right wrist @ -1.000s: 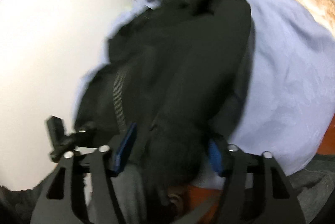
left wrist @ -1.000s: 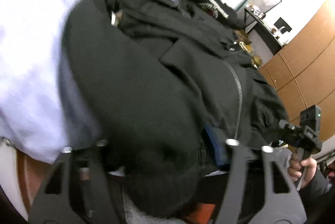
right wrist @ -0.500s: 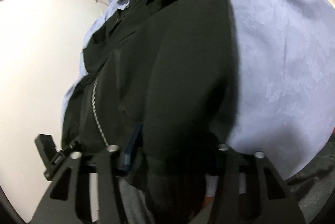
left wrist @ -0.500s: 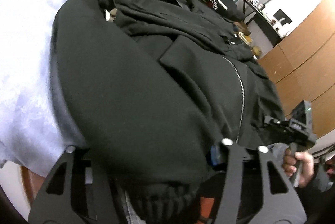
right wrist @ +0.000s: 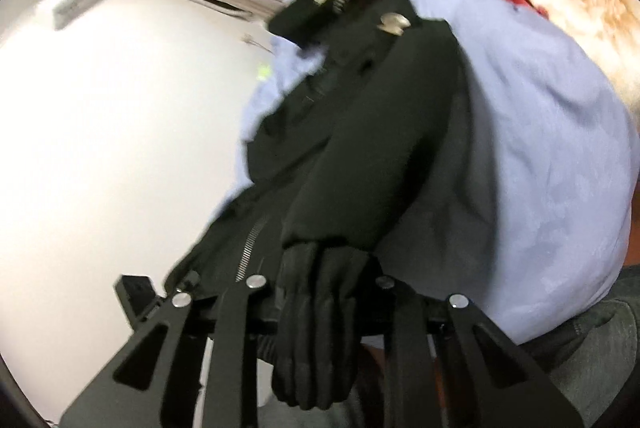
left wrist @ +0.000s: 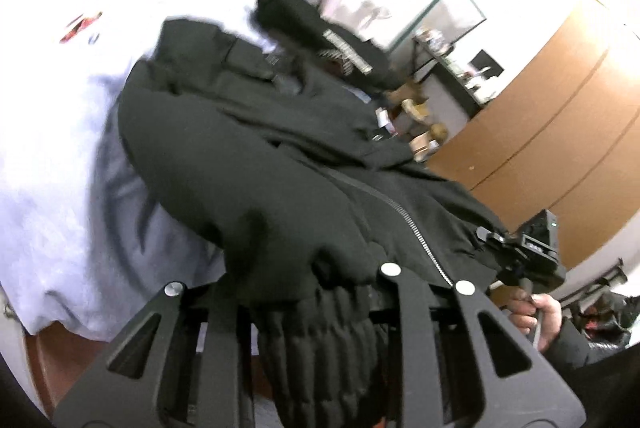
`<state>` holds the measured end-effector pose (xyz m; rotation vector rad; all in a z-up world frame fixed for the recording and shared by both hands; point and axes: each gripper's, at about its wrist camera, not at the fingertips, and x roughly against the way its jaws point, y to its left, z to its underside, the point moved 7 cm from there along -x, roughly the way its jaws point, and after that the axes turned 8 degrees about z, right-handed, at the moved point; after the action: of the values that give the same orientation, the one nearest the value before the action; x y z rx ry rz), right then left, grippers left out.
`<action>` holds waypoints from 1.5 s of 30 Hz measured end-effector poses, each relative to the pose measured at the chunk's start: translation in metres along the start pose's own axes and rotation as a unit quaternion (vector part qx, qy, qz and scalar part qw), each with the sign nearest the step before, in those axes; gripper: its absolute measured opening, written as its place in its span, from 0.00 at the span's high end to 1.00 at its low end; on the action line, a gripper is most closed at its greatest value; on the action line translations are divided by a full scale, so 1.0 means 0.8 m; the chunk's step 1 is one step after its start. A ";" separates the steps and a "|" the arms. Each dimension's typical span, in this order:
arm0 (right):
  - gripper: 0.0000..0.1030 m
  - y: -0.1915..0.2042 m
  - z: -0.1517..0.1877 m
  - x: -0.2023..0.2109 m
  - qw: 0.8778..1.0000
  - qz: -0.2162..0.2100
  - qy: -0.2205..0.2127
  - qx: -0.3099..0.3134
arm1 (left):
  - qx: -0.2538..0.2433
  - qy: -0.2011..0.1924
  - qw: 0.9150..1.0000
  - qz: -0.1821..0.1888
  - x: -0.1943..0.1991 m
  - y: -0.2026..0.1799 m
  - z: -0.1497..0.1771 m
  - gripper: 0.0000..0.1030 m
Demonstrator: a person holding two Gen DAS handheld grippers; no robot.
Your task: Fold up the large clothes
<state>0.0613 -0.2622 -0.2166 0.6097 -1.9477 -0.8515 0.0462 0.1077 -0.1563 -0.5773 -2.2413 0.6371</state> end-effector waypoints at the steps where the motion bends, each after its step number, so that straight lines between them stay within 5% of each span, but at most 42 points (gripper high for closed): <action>1: 0.81 0.007 0.002 0.008 1.000 -0.006 -0.002 0.007 | -0.005 -0.009 1.000 0.010 0.012 -0.013 -0.003 0.77; 16: 0.81 0.061 0.099 0.150 0.997 -0.064 -0.016 0.039 | 0.002 -0.051 0.996 0.073 0.140 -0.121 0.067 0.77; 23: 0.81 0.085 0.043 0.144 0.993 -0.113 -0.024 -0.014 | 0.028 -0.065 0.994 0.080 0.143 -0.119 0.029 0.76; 27: 0.81 0.097 -0.021 0.107 0.992 -0.116 -0.032 -0.032 | 0.053 -0.087 0.992 0.079 0.119 -0.100 -0.027 0.76; 37: 0.81 0.052 -0.171 -0.042 0.993 -0.029 -0.042 -0.103 | 0.130 -0.116 0.984 0.028 -0.028 0.005 -0.177 0.75; 45: 0.81 -0.054 -0.218 -0.193 0.987 0.090 -0.003 -0.130 | 0.164 -0.070 0.982 -0.068 -0.179 0.136 -0.190 0.74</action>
<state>0.2910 -0.2384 -0.2690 0.2739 -1.8265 -0.9714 0.2729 0.1518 -0.2014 -0.2178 -2.2144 0.9762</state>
